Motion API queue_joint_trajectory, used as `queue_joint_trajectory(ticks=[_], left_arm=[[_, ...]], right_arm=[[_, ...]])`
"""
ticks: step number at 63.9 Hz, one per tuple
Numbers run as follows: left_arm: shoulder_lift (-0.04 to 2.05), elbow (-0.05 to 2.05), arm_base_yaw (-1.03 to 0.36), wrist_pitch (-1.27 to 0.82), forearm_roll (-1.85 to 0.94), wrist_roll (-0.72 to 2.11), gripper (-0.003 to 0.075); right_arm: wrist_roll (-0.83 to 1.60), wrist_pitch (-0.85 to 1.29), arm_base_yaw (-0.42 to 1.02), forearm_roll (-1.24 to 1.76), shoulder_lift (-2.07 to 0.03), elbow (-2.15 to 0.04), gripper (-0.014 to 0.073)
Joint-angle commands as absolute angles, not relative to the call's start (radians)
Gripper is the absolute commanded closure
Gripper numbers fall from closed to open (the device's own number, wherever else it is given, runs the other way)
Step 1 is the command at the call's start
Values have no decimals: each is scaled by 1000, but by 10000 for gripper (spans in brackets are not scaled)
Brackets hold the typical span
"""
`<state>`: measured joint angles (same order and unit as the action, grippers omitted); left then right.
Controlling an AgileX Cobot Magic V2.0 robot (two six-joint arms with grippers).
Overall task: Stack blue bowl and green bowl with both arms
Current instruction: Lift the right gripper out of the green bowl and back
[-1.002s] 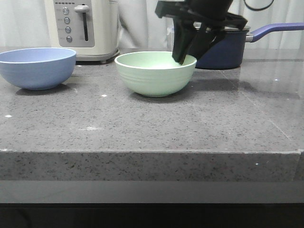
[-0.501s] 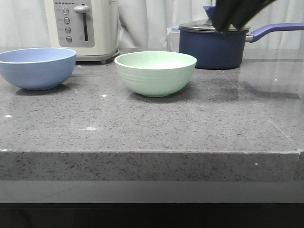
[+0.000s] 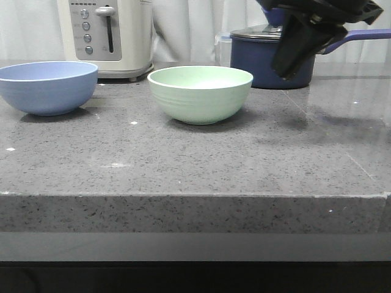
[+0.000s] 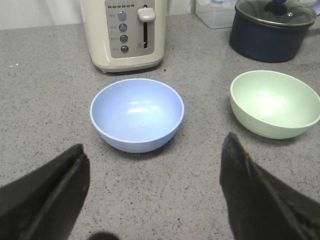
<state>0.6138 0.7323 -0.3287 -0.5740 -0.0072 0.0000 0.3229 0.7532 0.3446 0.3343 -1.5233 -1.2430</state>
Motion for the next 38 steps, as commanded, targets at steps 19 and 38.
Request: queue_joint_trajectory(ticks=[19,38], left_arm=[[621,768,-338,-501,-14,0,195],[621,768,-338,-501,-14,0,195]], right_arm=[[454,678,339,394,-1558,-1268,657],[460,632,339,394,-1577,-1268,657]])
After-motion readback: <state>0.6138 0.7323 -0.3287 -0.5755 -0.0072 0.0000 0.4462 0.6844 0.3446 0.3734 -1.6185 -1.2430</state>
